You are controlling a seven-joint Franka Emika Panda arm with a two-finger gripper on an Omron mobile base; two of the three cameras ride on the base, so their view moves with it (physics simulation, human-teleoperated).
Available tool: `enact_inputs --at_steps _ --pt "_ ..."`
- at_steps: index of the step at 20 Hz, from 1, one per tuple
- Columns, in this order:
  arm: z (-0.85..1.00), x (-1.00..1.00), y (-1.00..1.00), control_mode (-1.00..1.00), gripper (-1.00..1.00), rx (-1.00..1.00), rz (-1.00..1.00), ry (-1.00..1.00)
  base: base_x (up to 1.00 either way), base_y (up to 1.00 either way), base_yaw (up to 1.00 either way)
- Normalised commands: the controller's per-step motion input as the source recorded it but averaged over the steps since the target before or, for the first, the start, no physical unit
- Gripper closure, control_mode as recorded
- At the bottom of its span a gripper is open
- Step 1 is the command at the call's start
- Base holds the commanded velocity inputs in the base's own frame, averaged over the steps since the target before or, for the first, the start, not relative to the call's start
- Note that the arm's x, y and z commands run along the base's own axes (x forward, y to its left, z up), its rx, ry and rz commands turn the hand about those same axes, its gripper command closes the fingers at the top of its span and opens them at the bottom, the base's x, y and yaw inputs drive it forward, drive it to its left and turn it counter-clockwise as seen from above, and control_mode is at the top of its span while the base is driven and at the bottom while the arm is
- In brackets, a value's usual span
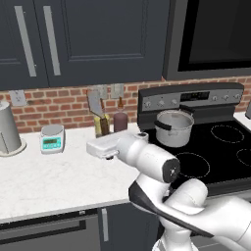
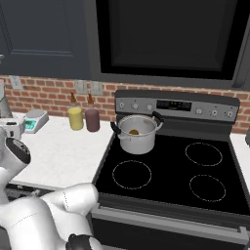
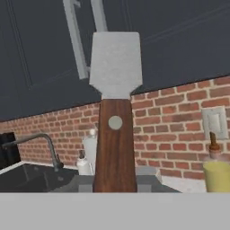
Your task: Put the lime and avocado in the pot. Retrieve the spatula and lightly stir the vegetables in the pot.
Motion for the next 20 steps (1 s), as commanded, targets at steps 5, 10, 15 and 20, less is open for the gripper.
enact_inputs --at_steps 5,10,15,20 --pt "0.98 -0.58 0.00 -1.00 1.00 0.30 -0.04 0.34 0.00 0.00 0.00" --pt "0.57 -0.79 -0.29 -1.00 1.00 0.38 -0.10 0.31 0.00 0.00 0.00" --pt "0.32 -0.59 -0.50 -1.00 1.00 0.56 -0.14 0.25 0.00 0.00 0.00" --pt "0.25 -0.25 -0.52 -1.00 1.00 0.69 -0.13 0.28 0.00 0.00 0.00"
